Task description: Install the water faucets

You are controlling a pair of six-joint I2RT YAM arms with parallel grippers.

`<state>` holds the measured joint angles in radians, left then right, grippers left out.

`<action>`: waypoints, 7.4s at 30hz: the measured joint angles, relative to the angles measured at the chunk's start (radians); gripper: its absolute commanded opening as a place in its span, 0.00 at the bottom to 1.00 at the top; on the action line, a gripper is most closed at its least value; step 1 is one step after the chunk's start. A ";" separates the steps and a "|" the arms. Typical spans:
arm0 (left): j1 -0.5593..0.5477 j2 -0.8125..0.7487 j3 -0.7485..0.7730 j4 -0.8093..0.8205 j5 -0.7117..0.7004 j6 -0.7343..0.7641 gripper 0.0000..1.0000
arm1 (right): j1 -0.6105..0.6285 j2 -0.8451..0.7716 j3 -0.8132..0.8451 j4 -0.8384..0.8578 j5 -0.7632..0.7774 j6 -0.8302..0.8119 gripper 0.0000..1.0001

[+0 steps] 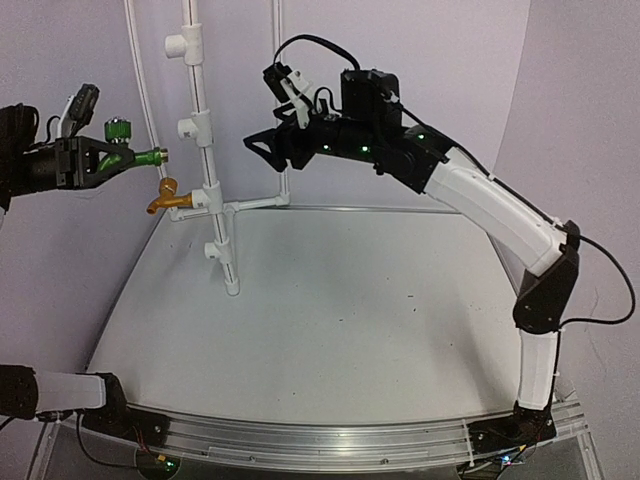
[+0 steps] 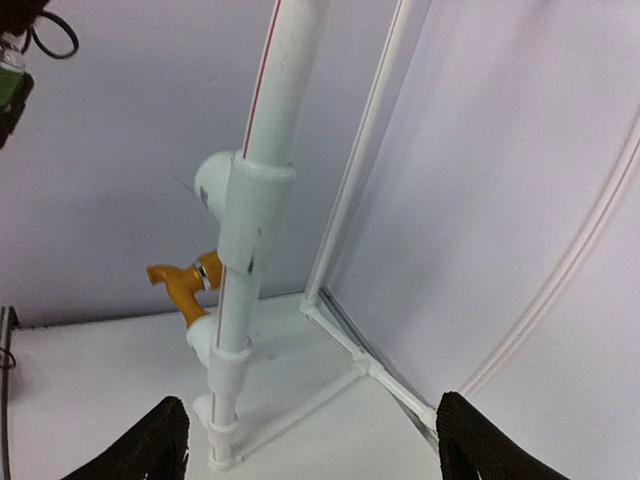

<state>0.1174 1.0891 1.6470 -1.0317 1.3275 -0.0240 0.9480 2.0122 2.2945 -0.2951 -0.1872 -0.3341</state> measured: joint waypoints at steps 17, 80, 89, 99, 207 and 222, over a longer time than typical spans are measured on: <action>0.209 0.107 -0.030 0.360 0.064 -0.421 0.00 | 0.008 0.379 0.225 0.242 -0.193 0.374 0.80; 0.230 0.071 -0.180 0.538 0.058 -0.280 0.00 | -0.035 0.241 0.100 0.075 -0.163 0.139 0.00; 0.231 0.079 -0.188 0.544 0.058 -0.263 0.00 | 0.027 0.221 0.101 0.029 -0.106 0.050 0.00; 0.231 0.080 -0.188 0.543 0.069 -0.237 0.00 | 0.039 0.068 -0.085 -0.022 -0.103 -0.005 0.00; -0.398 0.162 -0.327 1.016 -0.196 -0.210 0.00 | -0.062 -0.094 -0.206 0.038 -0.324 0.099 0.27; -0.398 0.159 -0.315 1.016 -0.194 -0.214 0.00 | -0.062 -0.094 -0.206 0.039 -0.329 0.084 0.24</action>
<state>-0.2806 1.2484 1.3322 -0.0154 1.1333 -0.2384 0.8860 1.9186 2.0884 -0.2558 -0.5163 -0.2505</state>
